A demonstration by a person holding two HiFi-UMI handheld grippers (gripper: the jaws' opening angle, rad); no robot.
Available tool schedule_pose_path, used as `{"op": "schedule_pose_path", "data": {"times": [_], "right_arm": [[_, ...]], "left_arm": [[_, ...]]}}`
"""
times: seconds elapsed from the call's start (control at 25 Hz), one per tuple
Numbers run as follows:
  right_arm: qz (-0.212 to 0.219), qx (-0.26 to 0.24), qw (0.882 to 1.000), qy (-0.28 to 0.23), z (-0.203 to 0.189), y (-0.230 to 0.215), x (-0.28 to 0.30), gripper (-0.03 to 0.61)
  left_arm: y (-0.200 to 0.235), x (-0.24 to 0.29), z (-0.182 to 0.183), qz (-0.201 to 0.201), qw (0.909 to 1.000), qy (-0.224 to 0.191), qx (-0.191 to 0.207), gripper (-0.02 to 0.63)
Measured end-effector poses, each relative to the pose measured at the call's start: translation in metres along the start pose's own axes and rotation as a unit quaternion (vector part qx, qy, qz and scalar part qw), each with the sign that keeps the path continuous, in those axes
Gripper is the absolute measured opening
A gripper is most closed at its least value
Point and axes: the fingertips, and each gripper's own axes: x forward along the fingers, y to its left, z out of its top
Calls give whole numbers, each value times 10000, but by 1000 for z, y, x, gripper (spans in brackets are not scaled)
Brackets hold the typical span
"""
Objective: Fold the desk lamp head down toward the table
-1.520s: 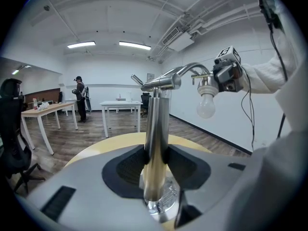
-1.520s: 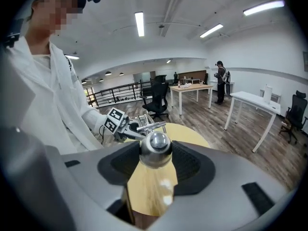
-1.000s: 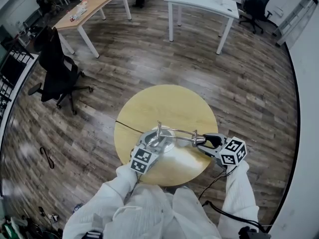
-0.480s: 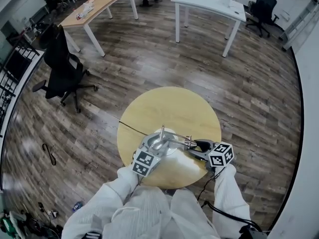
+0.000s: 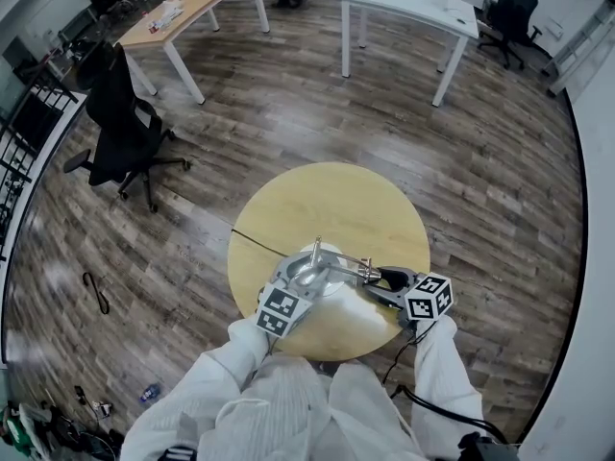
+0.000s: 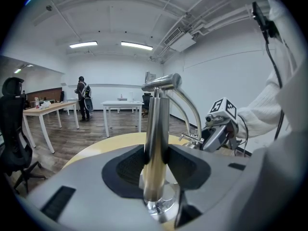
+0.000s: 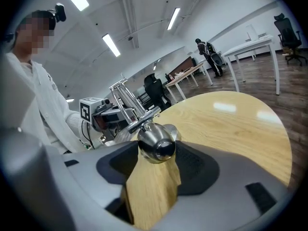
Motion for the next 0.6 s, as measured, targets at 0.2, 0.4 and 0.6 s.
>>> {"op": "schedule_pose_path", "data": {"times": [0.2,0.4,0.6], "right_arm": [[-317,139,9994,-18,-11,-4,-31,232],[-934,84,9939,-579,8,17,-79,230],[-2266,306,9600,-1616,35,66,-94,10]], "left_arm": [[1,-13,8,23,9998,-129,-135,146],[5,-54,6,288,9978,-345,-485,146],[-15,-94,12,537,9904,-617,-1113,0]]}}
